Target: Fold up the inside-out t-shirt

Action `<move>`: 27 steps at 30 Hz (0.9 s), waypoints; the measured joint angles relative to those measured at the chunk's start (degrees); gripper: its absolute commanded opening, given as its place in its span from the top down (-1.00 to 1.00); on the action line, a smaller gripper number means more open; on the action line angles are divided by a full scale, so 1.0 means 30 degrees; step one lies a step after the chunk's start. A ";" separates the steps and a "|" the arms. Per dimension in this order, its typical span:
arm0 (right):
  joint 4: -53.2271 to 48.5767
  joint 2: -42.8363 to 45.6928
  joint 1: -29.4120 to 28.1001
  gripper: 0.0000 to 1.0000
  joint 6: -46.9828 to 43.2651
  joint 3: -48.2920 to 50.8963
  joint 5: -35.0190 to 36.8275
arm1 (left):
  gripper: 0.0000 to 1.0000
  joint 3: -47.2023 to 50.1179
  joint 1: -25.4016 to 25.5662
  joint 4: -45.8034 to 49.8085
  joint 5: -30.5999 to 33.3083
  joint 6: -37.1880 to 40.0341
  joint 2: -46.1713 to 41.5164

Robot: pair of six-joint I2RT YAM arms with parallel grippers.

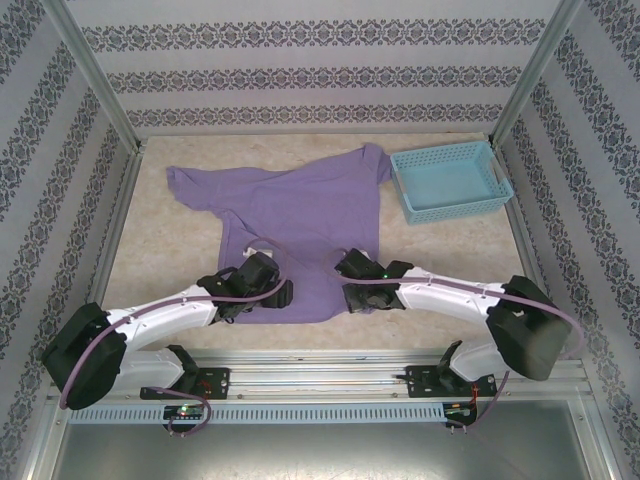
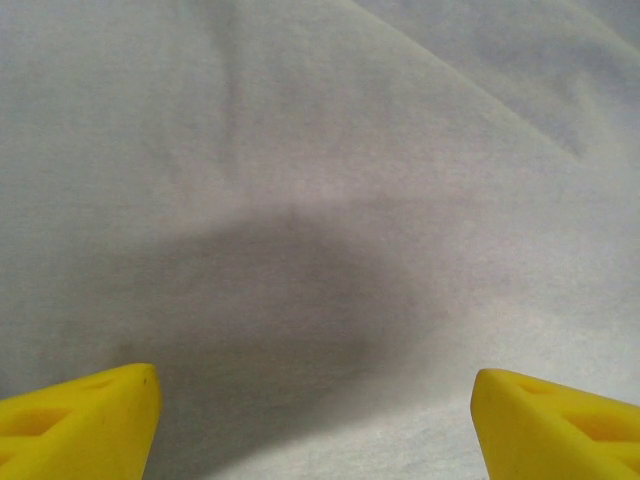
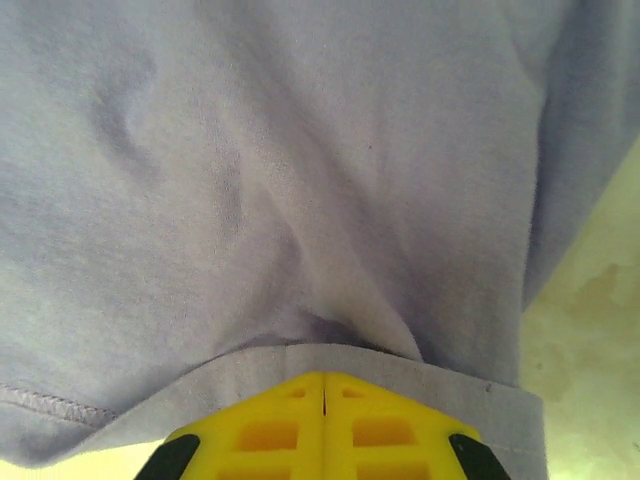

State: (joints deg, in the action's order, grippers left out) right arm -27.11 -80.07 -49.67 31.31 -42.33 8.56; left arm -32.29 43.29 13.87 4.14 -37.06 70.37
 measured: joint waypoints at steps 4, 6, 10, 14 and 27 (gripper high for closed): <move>-0.0838 0.1632 0.0000 1.00 -0.0007 -0.0386 0.0386 | -0.71 -0.0007 0.0969 -0.0168 0.0138 0.0503 0.0000; -0.1064 0.2463 0.0000 1.00 -0.0007 -0.0627 0.0561 | -0.74 -0.0029 0.1727 -0.0291 0.0211 0.0874 0.0000; -0.1319 0.3388 0.0000 1.00 0.0007 -0.1042 0.0663 | -0.86 -0.0634 0.3220 -0.0474 0.0670 0.1763 0.0430; -0.1421 0.3854 0.0000 1.00 0.0080 -0.1311 0.0714 | -0.94 -0.2142 0.4867 -0.0721 0.1362 0.2688 0.1778; -0.1698 0.4860 0.0022 1.00 0.0160 -0.1923 0.1515 | -0.43 -0.4102 0.5537 0.0087 0.4313 0.3126 0.5428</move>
State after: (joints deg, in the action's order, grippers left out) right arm -32.21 -65.49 -49.60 31.79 -48.10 13.10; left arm -44.60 59.90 14.13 17.08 -27.68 86.65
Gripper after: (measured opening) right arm 0.060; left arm 0.803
